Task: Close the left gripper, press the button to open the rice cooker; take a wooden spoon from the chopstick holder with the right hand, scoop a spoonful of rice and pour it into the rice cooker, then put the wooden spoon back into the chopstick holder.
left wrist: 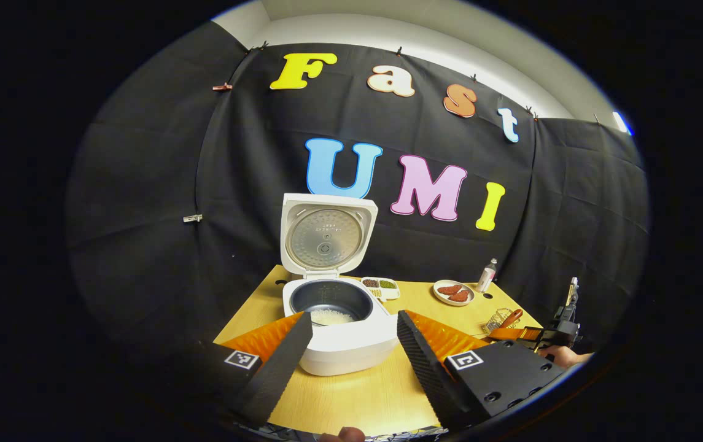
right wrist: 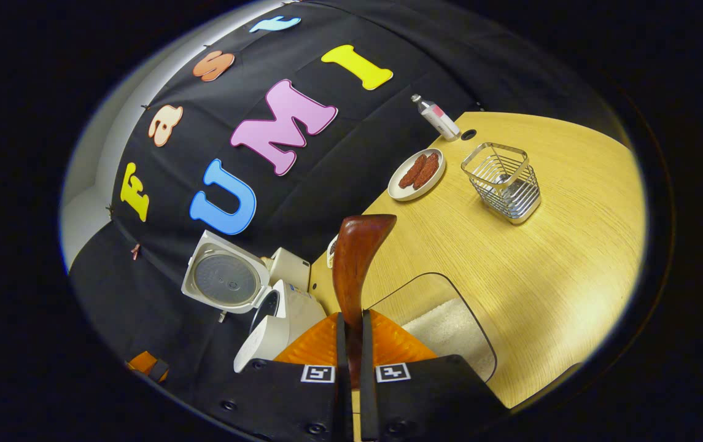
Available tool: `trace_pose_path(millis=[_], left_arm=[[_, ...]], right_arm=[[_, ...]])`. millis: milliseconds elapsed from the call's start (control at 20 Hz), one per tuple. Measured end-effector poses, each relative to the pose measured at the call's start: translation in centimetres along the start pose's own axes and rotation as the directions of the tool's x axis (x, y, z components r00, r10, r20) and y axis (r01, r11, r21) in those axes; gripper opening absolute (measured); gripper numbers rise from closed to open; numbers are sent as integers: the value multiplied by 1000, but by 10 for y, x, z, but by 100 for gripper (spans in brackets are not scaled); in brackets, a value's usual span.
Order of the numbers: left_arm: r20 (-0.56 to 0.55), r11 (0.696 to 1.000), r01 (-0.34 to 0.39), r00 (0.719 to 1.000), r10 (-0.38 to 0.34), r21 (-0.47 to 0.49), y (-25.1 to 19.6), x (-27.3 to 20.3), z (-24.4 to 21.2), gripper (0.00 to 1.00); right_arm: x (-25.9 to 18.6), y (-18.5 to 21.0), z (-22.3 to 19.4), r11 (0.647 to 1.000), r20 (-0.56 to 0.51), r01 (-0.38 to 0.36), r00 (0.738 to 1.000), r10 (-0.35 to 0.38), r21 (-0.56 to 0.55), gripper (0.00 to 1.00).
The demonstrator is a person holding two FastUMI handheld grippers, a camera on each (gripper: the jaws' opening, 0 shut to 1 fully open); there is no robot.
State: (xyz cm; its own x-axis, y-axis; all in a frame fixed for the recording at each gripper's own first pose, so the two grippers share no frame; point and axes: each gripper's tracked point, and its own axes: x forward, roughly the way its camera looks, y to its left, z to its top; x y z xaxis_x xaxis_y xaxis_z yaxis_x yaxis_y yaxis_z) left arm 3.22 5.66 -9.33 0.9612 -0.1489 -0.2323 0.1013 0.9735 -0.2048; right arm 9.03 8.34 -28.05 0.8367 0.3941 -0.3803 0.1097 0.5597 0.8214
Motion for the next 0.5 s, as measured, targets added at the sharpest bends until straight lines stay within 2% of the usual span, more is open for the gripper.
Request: trace_pose_path(millis=[150,350,500], left_arm=[[-1,1000,-5,1000,5,-4,1,1,0,96],[1,1000,-12,1000,12,-5,3,2,0,96],[-4,1000,-13,1000,13,-11,2,4,-2,96]], right_arm=[[-4,5,6,999,4,-28,1000,28,45,10],[-10,29,12,982,6,-113,993,114,151,9],[-11,45,24,969,43,-132,991,126,207,10]])
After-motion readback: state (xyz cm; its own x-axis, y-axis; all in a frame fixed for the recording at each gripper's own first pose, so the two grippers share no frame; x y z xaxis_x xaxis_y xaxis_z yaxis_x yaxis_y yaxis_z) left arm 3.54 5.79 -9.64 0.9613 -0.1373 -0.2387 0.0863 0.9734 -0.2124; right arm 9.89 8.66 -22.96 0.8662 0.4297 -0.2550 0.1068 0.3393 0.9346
